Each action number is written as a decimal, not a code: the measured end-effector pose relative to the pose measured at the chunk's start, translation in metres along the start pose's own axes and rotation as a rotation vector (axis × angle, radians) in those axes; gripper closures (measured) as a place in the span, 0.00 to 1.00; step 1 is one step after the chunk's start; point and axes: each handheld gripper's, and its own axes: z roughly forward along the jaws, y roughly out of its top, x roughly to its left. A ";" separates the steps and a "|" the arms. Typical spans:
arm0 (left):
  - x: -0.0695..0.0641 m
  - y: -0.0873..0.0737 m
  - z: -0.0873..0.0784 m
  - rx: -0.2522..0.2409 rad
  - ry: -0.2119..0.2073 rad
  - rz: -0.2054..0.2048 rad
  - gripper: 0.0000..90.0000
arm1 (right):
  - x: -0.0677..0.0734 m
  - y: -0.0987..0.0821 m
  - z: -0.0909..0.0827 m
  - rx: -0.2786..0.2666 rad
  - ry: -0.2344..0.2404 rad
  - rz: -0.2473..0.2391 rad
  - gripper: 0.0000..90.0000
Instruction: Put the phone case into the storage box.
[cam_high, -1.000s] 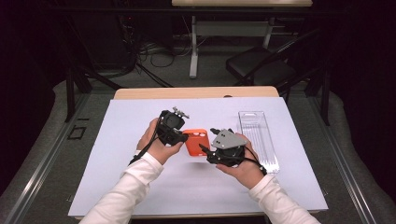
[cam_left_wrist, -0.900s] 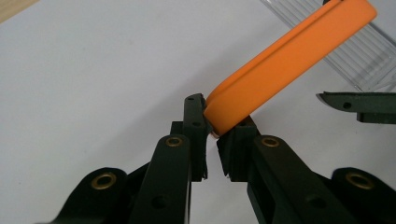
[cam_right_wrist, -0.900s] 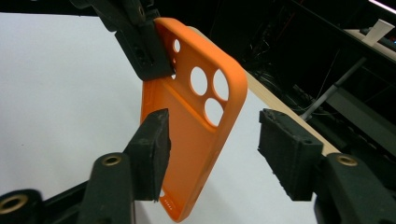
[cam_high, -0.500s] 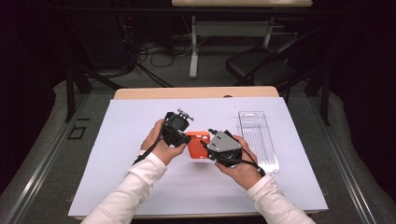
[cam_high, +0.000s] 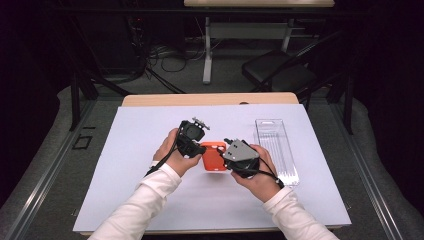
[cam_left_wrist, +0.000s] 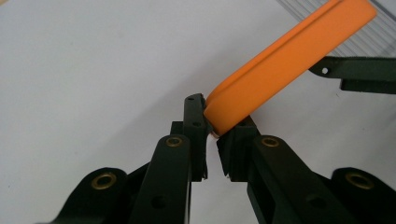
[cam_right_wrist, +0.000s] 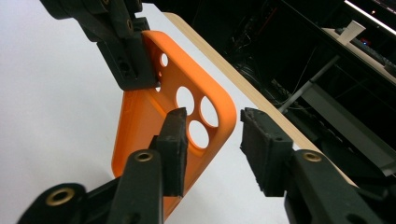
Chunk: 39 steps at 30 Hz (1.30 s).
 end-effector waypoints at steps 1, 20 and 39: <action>-0.001 0.000 0.001 0.003 -0.005 0.003 0.91 | 0.000 0.000 0.000 -0.002 -0.001 0.001 0.70; -0.004 0.001 0.001 0.002 -0.007 0.003 0.91 | -0.003 0.004 -0.005 -0.016 -0.034 -0.004 0.80; -0.007 0.002 0.001 0.003 0.015 0.014 0.91 | 0.000 0.007 -0.004 0.010 -0.050 -0.049 0.88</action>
